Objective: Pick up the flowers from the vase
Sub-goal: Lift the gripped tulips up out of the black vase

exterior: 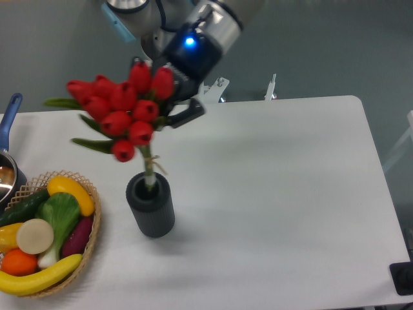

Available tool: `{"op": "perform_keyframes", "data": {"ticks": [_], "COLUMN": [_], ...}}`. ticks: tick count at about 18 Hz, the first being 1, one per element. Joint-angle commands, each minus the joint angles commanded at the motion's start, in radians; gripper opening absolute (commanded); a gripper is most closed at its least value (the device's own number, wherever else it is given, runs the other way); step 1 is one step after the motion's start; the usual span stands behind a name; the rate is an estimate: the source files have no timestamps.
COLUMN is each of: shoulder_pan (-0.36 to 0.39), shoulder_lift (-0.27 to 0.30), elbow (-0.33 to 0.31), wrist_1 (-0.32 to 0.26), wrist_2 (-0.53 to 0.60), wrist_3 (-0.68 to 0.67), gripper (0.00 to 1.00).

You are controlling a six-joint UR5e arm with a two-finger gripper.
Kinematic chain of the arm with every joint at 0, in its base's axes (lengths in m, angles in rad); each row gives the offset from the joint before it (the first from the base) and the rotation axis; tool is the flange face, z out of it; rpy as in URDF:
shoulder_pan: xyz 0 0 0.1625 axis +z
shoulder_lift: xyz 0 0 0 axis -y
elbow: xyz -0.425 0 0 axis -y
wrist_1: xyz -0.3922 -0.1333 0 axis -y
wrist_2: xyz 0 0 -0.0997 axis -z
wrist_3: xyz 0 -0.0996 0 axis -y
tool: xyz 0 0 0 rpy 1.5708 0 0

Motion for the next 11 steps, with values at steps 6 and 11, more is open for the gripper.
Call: {"op": "perform_keyframes", "data": {"ticks": [6,11], "shoulder_pan": [0.048,0.083], "shoulder_lift": [-0.038,-0.041], "elbow": [-0.003,-0.008], "wrist_1": [0.000,0.003], "wrist_2": [0.002,0.003], "wrist_3": [0.106,0.109], "gripper": [0.36,0.36]}}
